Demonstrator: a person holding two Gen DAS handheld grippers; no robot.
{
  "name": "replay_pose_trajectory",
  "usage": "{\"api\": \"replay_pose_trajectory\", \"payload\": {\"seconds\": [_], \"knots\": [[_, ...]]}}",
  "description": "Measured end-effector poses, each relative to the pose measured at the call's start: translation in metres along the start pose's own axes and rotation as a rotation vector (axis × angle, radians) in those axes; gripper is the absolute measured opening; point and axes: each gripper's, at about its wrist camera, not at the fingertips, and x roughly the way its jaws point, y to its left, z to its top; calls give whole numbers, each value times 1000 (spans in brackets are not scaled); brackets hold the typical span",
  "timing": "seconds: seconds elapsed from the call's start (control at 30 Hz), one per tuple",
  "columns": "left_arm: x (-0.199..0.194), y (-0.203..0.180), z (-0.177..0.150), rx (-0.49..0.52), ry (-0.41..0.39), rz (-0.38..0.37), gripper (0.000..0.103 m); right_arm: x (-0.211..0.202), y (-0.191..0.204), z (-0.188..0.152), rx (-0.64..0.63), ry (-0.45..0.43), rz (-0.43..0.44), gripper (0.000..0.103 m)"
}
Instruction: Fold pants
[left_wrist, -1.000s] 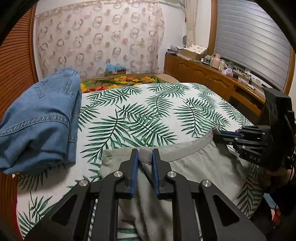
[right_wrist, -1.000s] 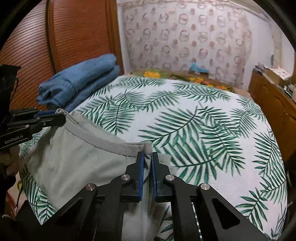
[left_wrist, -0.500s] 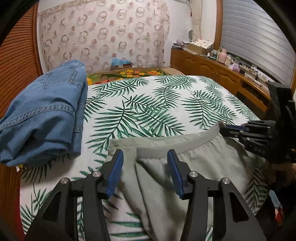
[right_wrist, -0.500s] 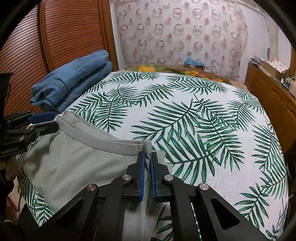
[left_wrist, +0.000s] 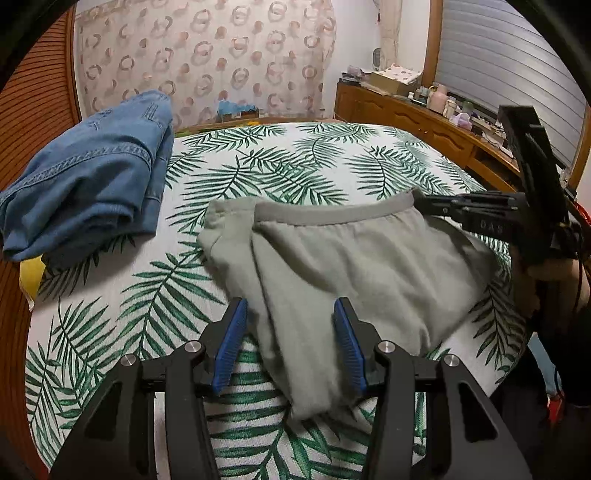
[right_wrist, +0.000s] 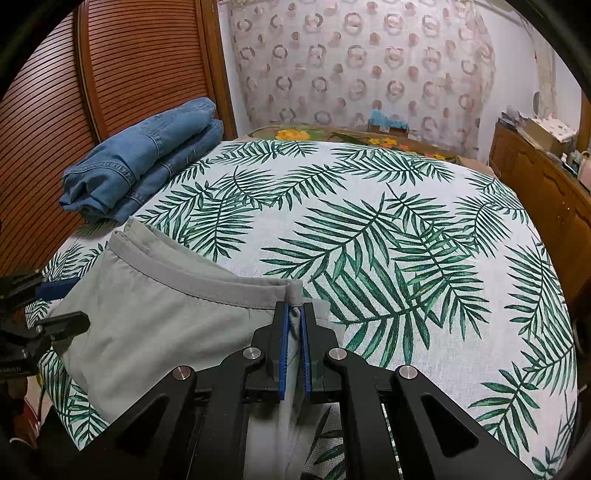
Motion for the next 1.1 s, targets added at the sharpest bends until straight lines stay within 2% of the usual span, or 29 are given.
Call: {"api": "replay_pose_trajectory", "payload": {"seconds": [0.13,0.27,0.37,0.73,1.1], "knots": [[2,1,-2,-13,0,-2,50,-1,0,1,-5,4,-1,9],[2,1,-4,-16,-5,-1,50,-11,0,-1,-4,11,-22,22],[2,1,-6,-22,-7,-6,51,-28,-2,-9,5,4,-3,25],[-1,3,-9,-39,-16,-12,51,-76,14,-48,-41,37,21,26],[-1,3,-9,-39,-18,-12,51,-90,16,-66,-42,83,33,26]]}}
